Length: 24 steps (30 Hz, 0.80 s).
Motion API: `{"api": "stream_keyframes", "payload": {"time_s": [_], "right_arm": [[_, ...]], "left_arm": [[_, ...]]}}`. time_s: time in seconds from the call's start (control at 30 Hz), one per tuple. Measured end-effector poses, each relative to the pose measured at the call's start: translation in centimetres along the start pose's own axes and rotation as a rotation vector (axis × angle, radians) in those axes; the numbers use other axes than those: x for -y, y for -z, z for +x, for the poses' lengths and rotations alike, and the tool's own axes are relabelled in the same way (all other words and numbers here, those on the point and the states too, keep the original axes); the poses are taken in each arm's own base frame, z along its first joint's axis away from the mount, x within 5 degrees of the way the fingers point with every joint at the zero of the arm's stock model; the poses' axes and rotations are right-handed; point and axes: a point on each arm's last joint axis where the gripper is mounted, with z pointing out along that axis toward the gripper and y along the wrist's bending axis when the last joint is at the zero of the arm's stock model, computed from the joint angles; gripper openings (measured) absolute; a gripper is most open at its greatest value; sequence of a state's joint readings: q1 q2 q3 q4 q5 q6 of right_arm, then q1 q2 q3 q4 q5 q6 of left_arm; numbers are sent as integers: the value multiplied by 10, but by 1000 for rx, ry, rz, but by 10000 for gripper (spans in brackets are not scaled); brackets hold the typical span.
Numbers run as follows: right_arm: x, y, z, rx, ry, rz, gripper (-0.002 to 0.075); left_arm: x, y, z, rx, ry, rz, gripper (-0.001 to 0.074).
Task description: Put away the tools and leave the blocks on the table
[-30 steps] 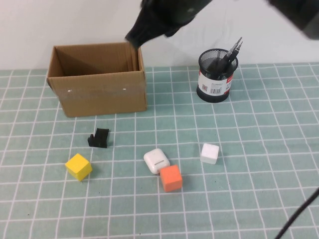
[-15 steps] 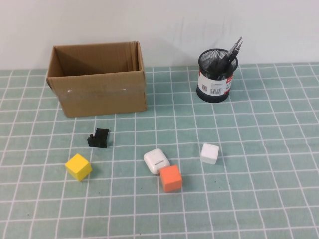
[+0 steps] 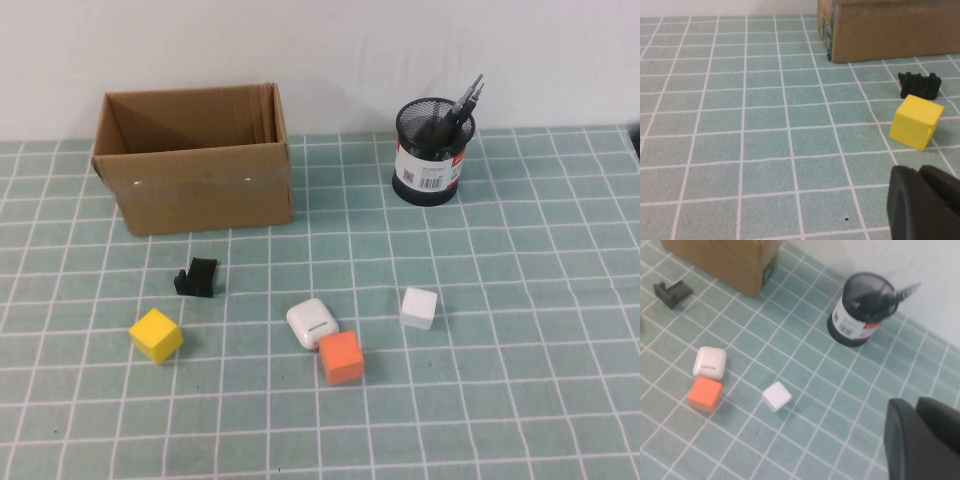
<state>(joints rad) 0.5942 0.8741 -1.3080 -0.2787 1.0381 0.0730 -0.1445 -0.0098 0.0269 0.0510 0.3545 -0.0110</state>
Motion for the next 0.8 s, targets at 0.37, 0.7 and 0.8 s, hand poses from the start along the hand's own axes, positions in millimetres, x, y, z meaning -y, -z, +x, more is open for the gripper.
{"api": "stream_keyframes", "payload": {"time_s": [0.37, 0.7, 0.8], "right_arm": [[-6, -30, 177, 332, -146, 220, -7], [-19, -53, 259, 396, -215, 332, -7], [-22, -56, 273, 409, -229, 340, -7]], "left_arm": [[0, 0, 0, 0, 0, 0, -4], [0, 0, 0, 0, 0, 0, -4], [0, 0, 0, 0, 0, 0, -4]]}}
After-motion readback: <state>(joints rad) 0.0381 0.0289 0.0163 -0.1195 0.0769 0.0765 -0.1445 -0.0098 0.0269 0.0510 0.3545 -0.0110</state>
